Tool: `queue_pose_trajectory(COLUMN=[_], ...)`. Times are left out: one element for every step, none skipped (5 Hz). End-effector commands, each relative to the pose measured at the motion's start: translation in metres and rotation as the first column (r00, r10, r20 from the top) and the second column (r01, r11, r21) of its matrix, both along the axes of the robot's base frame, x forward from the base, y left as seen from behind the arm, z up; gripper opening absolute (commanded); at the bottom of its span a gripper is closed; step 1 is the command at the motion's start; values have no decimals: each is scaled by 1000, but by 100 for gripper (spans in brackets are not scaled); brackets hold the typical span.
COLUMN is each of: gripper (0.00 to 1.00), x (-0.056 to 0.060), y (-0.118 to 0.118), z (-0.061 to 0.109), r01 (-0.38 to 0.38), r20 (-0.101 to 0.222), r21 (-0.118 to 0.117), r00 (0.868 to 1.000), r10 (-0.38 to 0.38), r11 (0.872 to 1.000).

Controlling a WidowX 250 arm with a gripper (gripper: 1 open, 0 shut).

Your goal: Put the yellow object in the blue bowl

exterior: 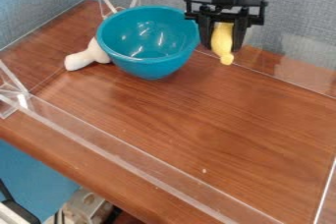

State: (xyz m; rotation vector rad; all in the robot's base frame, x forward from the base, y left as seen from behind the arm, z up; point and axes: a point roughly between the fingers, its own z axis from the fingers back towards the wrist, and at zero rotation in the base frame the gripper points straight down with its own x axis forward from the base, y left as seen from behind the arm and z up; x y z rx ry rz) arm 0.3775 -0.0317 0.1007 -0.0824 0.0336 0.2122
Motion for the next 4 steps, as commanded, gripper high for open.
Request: queue_pose_trajectory(gripper=[0,0,0,0], x=[8,10,9,5], y=[-3,-7,21,54], z=[22,24,31,35], r01=[-14,-23,-84,-155], r20=[60,60,71,79], r21=[-14,-23,-13,-1], r00=[998,998,994,985], r10=[14,25,85,154], r11=[1000,999,996,988])
